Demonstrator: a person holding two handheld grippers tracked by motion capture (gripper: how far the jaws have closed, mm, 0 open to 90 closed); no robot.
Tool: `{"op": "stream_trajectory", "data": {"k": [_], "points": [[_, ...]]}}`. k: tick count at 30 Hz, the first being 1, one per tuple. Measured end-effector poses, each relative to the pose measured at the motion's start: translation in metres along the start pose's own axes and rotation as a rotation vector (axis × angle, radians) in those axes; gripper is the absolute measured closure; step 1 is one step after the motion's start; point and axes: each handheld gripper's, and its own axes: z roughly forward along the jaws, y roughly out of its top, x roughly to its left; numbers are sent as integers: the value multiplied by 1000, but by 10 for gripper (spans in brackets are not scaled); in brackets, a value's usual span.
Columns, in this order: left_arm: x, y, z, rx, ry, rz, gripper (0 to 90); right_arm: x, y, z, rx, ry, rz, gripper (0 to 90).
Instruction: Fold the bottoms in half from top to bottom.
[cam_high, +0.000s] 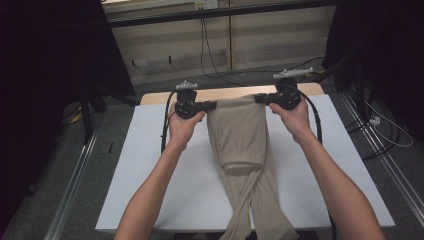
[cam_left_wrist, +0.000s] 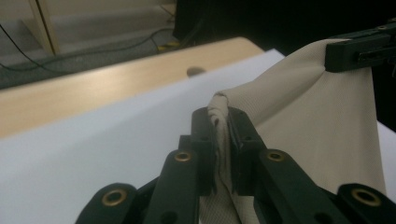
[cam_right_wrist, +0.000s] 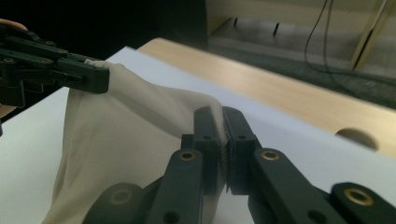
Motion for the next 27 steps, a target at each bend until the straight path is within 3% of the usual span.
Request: {"op": "stream_trajectory", "data": {"k": [5, 9, 16, 18, 20, 21, 22, 23, 24, 25, 27], "points": [[-4, 33, -3, -49, 4, 26, 829, -5, 37, -18, -59, -26, -14, 861], [-6, 56, -3, -78, 14, 38, 829, -7, 63, -28, -70, -54, -39, 861], [6, 81, 9, -94, 56, 21, 828, -22, 86, -14, -68, -92, -35, 860], [13, 83, 15, -85, 56, 0, 827, -26, 88, -11, -84, -85, -27, 860], [18, 80, 23, -67, 64, -10, 822, -32, 86, -2, -72, -113, -17, 852], [21, 76, 29, -58, 86, -17, 803, -36, 84, 3, -65, -130, -16, 824], [23, 72, 35, -50, 122, -35, 740, -40, 81, 10, -59, -157, 1, 726], [26, 67, 40, -43, 139, -60, 591, -43, 77, 16, -51, -204, 22, 566], [29, 62, 44, -31, 150, -77, 463, -47, 72, 22, -33, -248, 51, 466], [30, 56, 47, -23, 154, -82, 428, -50, 66, 27, -19, -253, 82, 477], [32, 45, 49, 24, 165, -49, 397, -53, 55, 34, -6, -251, 79, 470]]}}
